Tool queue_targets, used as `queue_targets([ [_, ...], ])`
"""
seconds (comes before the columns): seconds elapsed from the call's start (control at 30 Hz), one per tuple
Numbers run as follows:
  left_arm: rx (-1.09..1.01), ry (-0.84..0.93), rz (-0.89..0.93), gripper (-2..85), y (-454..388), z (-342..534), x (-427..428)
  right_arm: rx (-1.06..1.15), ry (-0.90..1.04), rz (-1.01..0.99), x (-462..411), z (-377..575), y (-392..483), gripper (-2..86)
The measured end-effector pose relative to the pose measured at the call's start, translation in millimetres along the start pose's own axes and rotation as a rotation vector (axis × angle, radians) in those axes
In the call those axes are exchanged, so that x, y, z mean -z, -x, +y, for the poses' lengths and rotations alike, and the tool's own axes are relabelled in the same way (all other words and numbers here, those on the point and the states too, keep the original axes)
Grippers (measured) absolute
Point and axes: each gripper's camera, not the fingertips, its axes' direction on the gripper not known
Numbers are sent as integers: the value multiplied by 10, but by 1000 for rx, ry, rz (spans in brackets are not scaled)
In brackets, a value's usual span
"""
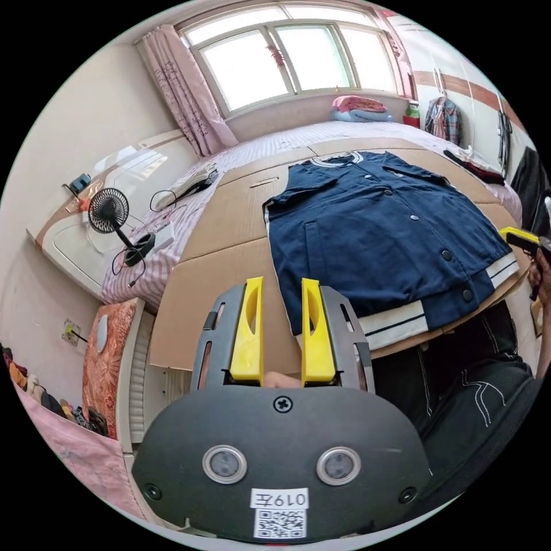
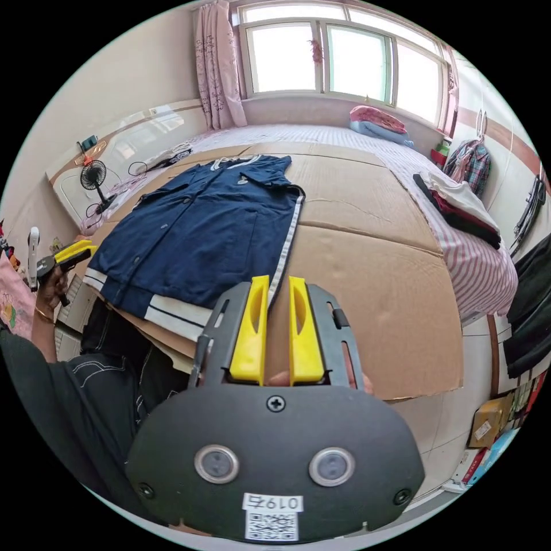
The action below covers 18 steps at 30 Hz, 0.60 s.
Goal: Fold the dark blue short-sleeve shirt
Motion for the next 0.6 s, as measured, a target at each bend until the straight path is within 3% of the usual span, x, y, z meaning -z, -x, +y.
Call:
queue_targets([
  [0.6,171,101,281,70,1078,-60,-68,24,31,84,-92,-59,143,20],
])
